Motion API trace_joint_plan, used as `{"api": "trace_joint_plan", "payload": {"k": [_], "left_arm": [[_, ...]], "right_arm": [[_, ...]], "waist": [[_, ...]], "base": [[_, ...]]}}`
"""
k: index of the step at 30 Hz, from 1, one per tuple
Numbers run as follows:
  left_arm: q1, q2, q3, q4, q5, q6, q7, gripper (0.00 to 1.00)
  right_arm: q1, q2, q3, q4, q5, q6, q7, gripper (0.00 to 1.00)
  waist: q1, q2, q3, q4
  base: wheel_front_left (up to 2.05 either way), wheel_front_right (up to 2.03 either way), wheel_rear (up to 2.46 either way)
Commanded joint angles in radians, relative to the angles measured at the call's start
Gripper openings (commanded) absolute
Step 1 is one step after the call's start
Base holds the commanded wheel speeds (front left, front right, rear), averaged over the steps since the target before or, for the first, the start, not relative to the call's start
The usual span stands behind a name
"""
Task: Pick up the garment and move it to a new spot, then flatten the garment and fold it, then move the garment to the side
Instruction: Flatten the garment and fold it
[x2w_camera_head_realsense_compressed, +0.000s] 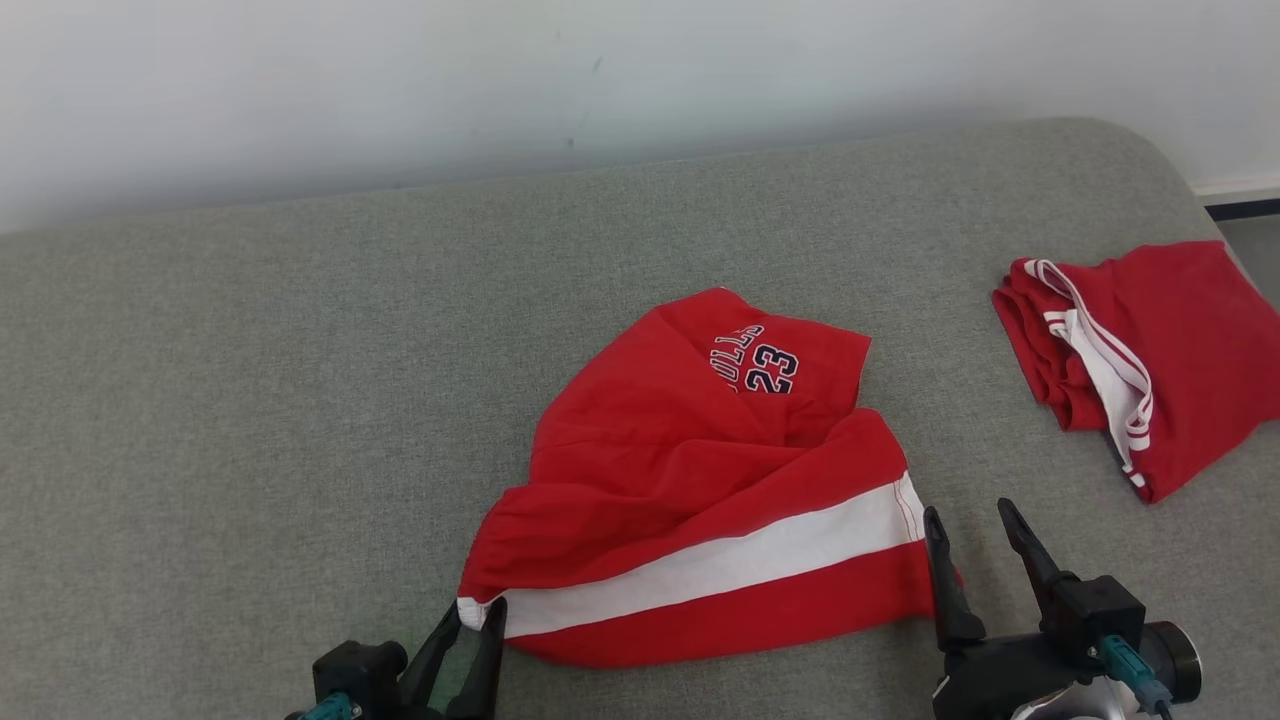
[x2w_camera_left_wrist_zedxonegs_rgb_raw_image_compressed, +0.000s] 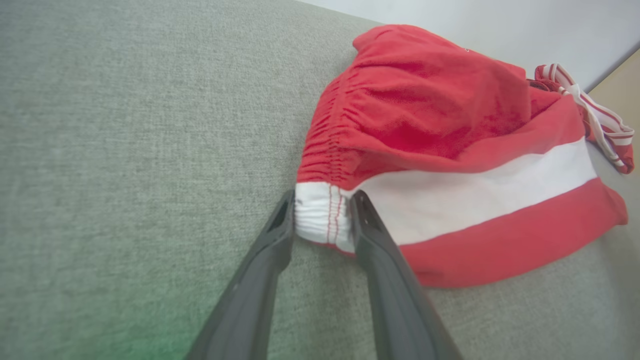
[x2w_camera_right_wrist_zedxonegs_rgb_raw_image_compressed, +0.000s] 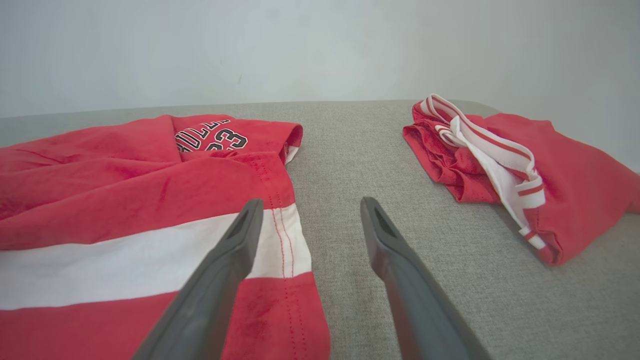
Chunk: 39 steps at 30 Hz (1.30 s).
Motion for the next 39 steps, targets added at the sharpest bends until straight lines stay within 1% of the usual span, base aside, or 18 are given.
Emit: {"api": "trace_joint_plan", "payload": {"k": [1,2,4,5,6,7,9,10,14,23,25,26,29,30,31,33,34,39], "left_arm": [[-0.006,0.006,-0.003,-0.010,-0.018,0.001,-0.003,0.55],[-0.006,0.006,-0.003,-0.010,-0.018,0.001,-0.003,0.55],[-0.003,0.007,-0.006,-0.019,-0.022,0.001,-0.003,0.60],[0.000,0.007,-0.008,-0.023,-0.021,0.001,-0.003,0.58],[0.003,0.008,-0.011,-0.027,-0.022,0.001,-0.003,0.50],[0.007,0.009,-0.014,-0.031,-0.024,0.001,-0.003,0.46],[0.016,0.011,-0.016,-0.041,-0.024,0.001,-0.003,0.12],[0.022,0.011,-0.017,-0.045,-0.025,0.001,-0.003,0.00],[0.025,0.015,-0.027,-0.050,-0.029,0.001,-0.003,0.00],[0.006,0.020,-0.029,-0.055,-0.019,0.001,-0.003,0.00],[0.004,0.019,-0.029,-0.057,-0.015,0.001,-0.003,0.00],[0.002,0.019,-0.030,-0.057,-0.013,0.001,-0.003,0.00],[-0.003,0.018,-0.031,-0.058,-0.010,0.001,-0.003,0.00],[-0.004,0.018,-0.032,-0.059,-0.011,0.001,-0.003,0.00],[-0.005,0.017,-0.033,-0.059,-0.010,0.001,-0.003,0.00],[-0.009,0.018,-0.033,-0.059,-0.010,0.001,-0.003,0.00],[-0.012,0.019,-0.033,-0.060,-0.010,0.001,-0.003,0.00],[-0.010,0.025,-0.022,-0.060,-0.009,0.001,-0.003,0.00]], "right_arm": [[-0.012,0.000,-0.002,-0.001,0.001,-0.003,-0.001,1.00],[-0.012,0.000,-0.002,-0.001,0.001,-0.003,-0.001,1.00],[-0.012,0.001,-0.004,-0.001,-0.001,-0.003,-0.001,1.00],[-0.013,0.001,-0.005,0.000,-0.001,-0.003,-0.001,1.00],[-0.014,0.000,-0.006,0.001,-0.001,-0.003,-0.001,1.00],[-0.016,-0.001,-0.007,0.002,0.000,-0.003,-0.001,1.00],[-0.019,-0.004,-0.010,0.006,0.006,-0.003,-0.001,1.00],[-0.021,-0.005,-0.011,0.009,0.008,-0.003,-0.001,1.00],[-0.044,-0.013,-0.006,0.059,0.016,-0.003,-0.001,1.00],[-0.158,-0.050,0.043,0.273,0.057,-0.003,0.003,1.00],[-0.183,-0.053,0.061,0.304,0.069,-0.003,0.002,0.86],[-0.191,-0.052,0.073,0.321,0.078,-0.003,0.006,0.83],[-0.214,-0.055,0.104,0.366,0.099,-0.003,0.013,0.81],[-0.221,-0.054,0.113,0.380,0.109,-0.003,0.012,0.77],[-0.227,-0.055,0.122,0.390,0.114,-0.003,0.012,0.49],[-0.240,-0.057,0.141,0.410,0.132,-0.003,0.012,0.22],[-0.244,-0.061,0.148,0.415,0.138,-0.003,0.011,0.00],[-0.248,-0.080,0.177,0.435,0.173,-0.003,0.004,0.00]], "waist": [[-0.0001,-0.0001,0.002,0.002],[-0.0001,-0.0001,0.002,0.002],[-0.0001,-0.0001,0.003,0.005],[-0.0001,-0.0001,0.003,0.006],[-0.0001,-0.0001,0.003,0.008],[-0.0001,-0.0001,0.003,0.010],[-0.0001,-0.0001,0.003,0.014],[-0.0001,-0.0001,0.003,0.016],[-0.0001,-0.0001,0.006,0.022],[-0.0001,-0.0001,0.017,0.039],[-0.0001,-0.0001,0.018,0.042],[-0.0001,-0.0001,0.020,0.044],[-0.0001,-0.0001,0.024,0.047],[-0.0001,-0.0001,0.026,0.048],[-0.0001,-0.0001,0.027,0.049],[-0.0001,-0.0001,0.030,0.051],[-0.0001,-0.0001,0.030,0.051],[-0.0001,-0.0001,0.018,0.051]], "base": [[0.00,0.00,0.00],[0.00,0.00,0.00],[0.00,0.00,0.00],[0.00,0.00,0.00],[0.00,0.00,0.00],[0.00,0.00,0.00],[0.00,0.00,0.00],[0.00,0.00,0.00],[0.00,0.00,0.00],[0.00,0.00,0.00],[0.00,0.00,0.00],[0.00,0.00,0.00],[0.00,0.00,0.00],[0.00,0.00,0.00],[0.00,0.00,0.00],[0.00,0.00,0.00],[0.00,0.00,0.00],[0.00,0.00,0.00]]}}
